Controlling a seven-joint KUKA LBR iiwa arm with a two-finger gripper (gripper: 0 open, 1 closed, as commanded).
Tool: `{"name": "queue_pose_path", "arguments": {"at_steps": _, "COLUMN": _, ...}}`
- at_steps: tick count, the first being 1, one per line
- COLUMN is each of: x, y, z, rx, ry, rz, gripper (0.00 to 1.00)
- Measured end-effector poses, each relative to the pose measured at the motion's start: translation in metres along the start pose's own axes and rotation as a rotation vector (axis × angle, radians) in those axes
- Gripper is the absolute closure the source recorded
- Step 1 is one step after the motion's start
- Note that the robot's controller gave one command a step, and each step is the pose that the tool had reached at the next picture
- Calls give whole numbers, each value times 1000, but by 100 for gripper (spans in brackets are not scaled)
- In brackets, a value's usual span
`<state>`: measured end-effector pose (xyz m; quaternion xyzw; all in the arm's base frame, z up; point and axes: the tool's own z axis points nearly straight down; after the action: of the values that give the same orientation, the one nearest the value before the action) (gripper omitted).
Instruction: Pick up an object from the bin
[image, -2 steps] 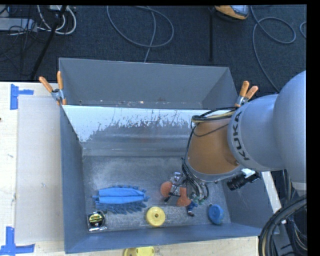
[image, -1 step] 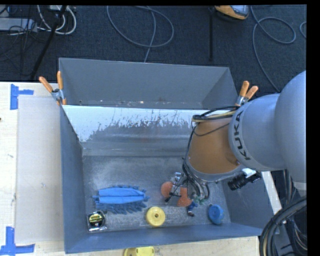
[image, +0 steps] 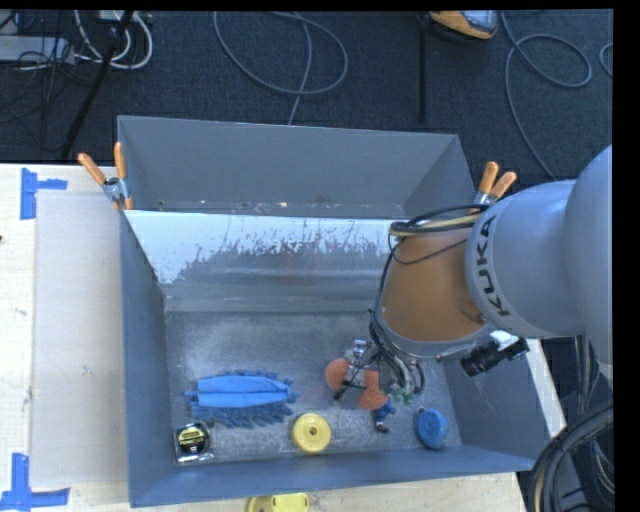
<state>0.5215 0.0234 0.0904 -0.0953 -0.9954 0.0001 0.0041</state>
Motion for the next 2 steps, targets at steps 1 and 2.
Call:
{"name": "queue_pose_path", "arguments": {"at_steps": 1, "x": -1, "y": 0, "z": -15, "rx": -1, "ry": -6, "rz": 0, "gripper": 100}}
{"name": "queue_pose_path", "arguments": {"at_steps": 2, "x": -2, "y": 0, "z": -25, "rx": -2, "ry": -9, "rz": 0, "gripper": 100}}
